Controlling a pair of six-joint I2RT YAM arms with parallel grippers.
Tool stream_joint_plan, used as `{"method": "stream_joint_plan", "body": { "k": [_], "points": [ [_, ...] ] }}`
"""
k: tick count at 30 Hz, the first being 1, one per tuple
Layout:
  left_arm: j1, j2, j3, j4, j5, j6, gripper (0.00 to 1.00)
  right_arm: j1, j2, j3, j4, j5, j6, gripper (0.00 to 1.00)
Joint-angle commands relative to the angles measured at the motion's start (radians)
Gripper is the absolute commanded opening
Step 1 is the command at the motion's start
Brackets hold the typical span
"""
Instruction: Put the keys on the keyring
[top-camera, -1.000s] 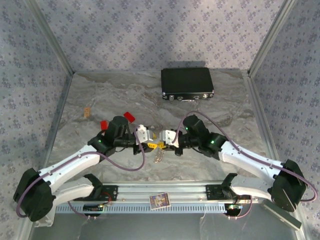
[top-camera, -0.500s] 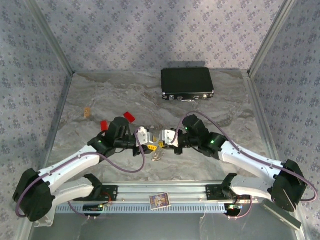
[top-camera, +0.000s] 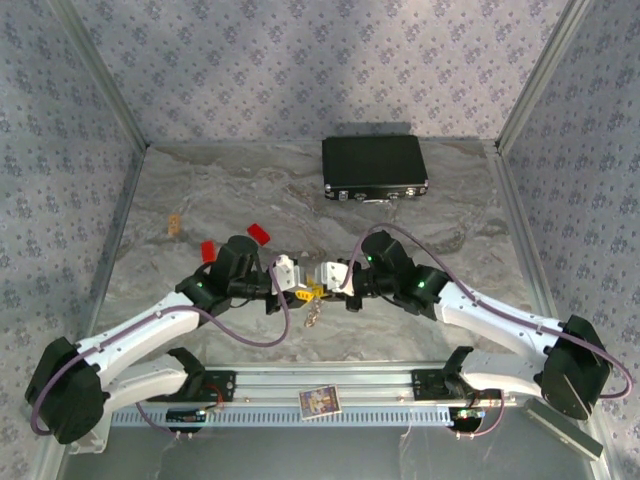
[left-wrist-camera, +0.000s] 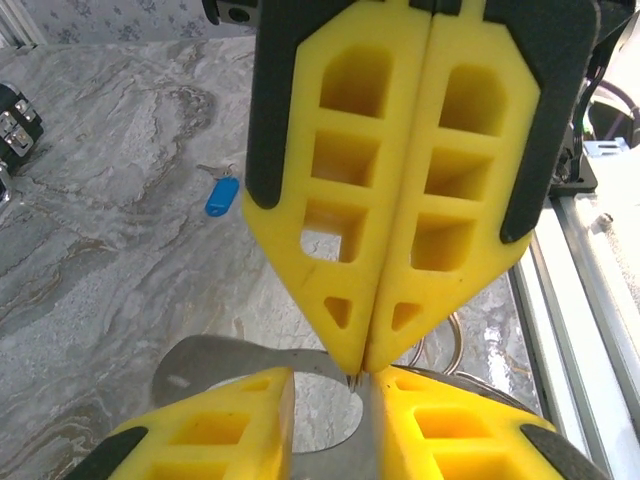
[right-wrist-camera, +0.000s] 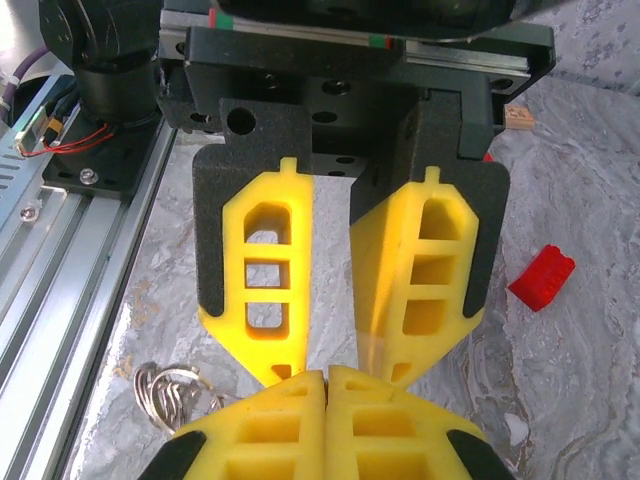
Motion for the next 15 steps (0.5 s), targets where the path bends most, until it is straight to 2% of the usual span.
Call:
{"method": "stream_joint_plan", "body": {
  "k": [1,4,9,11,12,15],
  "points": [
    [-0.006,-0.020,-0.017,0.074,0.057,-0.036,0.23,0.020,0.015,0.034,0.065,-0.028,0.022,0.00],
    [-0.006,-0.024,-0.022,0.093,0.061,-0.048,0.17,0.024,0.019,0.031,0.068,-0.033,0.025,0.00],
    [-0.007,-0.036,-0.034,0.107,0.062,-0.056,0.00,0.023,0.015,0.022,0.074,-0.029,0.033,0.00],
    [-0.009,-0.045,-0.044,0.115,0.048,-0.056,0.00,0.016,0.008,0.020,0.057,-0.020,0.036,0.21],
    [-0.010,-0.051,-0.050,0.117,0.034,-0.054,0.00,0.007,-0.002,0.018,0.040,-0.019,0.036,0.28],
    [-0.020,-0.072,-0.067,0.118,-0.014,-0.032,0.00,-0.023,-0.061,0.009,-0.009,-0.022,0.050,0.39]
  ]
}}
